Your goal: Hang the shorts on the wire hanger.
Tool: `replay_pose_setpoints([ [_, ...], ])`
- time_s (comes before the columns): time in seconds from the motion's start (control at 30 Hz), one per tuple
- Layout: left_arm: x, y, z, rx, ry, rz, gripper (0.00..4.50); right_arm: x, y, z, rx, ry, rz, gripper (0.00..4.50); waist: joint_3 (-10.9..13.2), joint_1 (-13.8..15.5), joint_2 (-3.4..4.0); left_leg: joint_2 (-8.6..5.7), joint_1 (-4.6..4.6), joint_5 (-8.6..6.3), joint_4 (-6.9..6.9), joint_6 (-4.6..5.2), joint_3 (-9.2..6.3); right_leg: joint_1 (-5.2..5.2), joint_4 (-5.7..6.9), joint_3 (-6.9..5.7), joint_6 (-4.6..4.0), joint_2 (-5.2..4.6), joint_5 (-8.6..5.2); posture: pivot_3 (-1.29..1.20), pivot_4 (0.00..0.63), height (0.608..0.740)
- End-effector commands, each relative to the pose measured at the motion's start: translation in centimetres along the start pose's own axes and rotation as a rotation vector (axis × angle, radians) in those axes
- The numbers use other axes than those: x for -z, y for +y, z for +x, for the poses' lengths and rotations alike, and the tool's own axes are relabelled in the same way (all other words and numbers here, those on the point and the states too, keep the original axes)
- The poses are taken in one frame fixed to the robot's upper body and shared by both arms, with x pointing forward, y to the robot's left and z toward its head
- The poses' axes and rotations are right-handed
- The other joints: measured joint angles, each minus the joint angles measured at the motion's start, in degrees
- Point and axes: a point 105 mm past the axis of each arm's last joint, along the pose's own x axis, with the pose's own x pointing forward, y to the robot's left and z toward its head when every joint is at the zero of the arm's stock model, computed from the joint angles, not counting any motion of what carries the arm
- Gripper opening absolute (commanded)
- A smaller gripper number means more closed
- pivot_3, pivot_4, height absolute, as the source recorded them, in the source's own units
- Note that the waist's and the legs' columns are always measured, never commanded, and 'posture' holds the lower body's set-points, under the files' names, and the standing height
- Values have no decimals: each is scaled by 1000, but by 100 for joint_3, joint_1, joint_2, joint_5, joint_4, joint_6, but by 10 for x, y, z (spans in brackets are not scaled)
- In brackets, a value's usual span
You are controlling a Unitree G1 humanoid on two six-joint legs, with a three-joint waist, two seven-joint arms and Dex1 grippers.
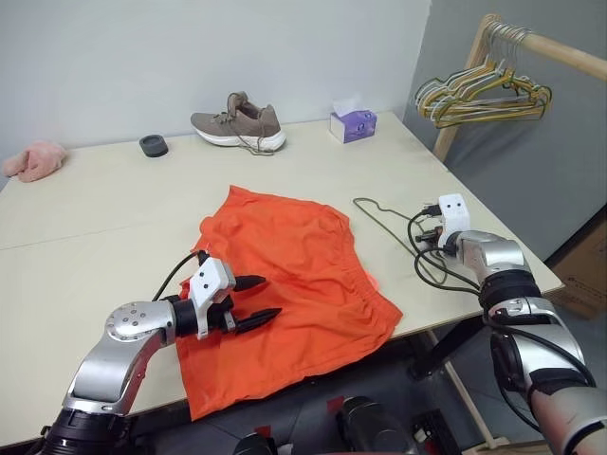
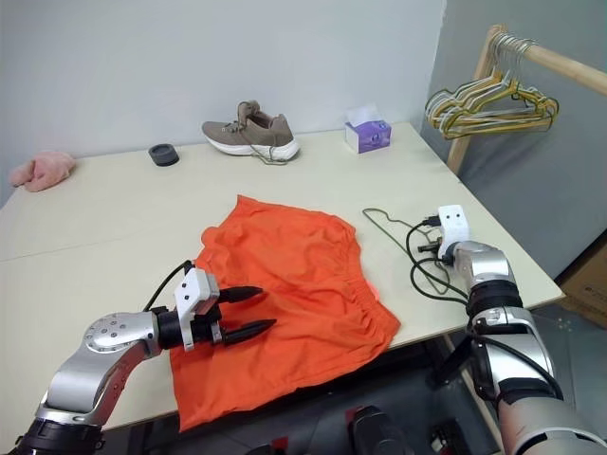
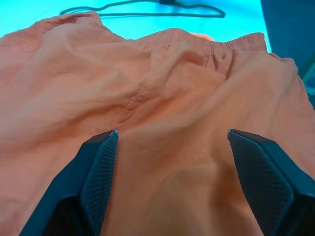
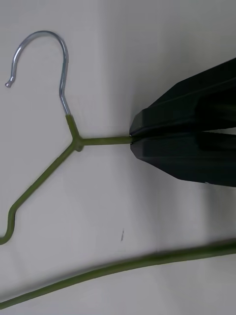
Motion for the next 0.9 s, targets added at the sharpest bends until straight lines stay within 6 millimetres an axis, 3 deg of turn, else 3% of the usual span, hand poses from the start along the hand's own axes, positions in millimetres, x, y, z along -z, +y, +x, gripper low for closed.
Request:
replay_pose_setpoints([
  [0.03,-18,13,-5,-64,-40,38,3766,-44,3,-19,-49,-198,-186,20,6,6,10,0,-5,0,-2,0,9,-10,1,10,9,0,5,-223,74,740],
  [0.1,-21,23,-5,-110,-56,31,3766,-64,10,-36,-76,-322,-345,20,18,29,28,-1,-27,0,-7,0,17,-37,3,18,22,0,11,-224,74,740],
  [0.17,-24,32,-6,-158,-66,45,3766,-72,11,-47,-46,-389,-473,20,28,32,44,-1,-47,-1,-7,0,27,-56,2,27,26,1,10,-229,74,740],
  [0.3,-41,56,-8,-252,-138,30,4488,-96,13,-72,21,-567,-688,0,30,45,46,-1,-58,-2,-7,0,37,-71,1,36,28,1,10,-237,75,740],
  [0.47,-67,79,-12,-284,-231,-45,4488,-113,37,-94,-26,-732,-894,0,31,10,43,-2,-58,-1,-5,0,45,-72,2,42,35,1,15,-250,71,740],
  [0.63,-81,77,-9,-109,-187,-107,4488,-107,93,-118,-250,-915,-1188,0,32,-118,43,-3,-57,-1,-7,0,47,-73,0,44,38,1,16,-254,70,740],
  [0.77,-68,68,-4,8,-44,-46,4488,-102,123,-130,-370,-1006,-1305,0,31,-198,43,-3,-56,-2,-6,0,51,-73,-1,52,38,1,15,-259,69,740],
  [0.9,-61,46,3,167,21,-40,4488,-107,138,-137,-418,-1056,-1337,0,32,-257,42,-2,-54,-1,-6,0,50,-72,3,50,38,1,16,-264,68,740],
])
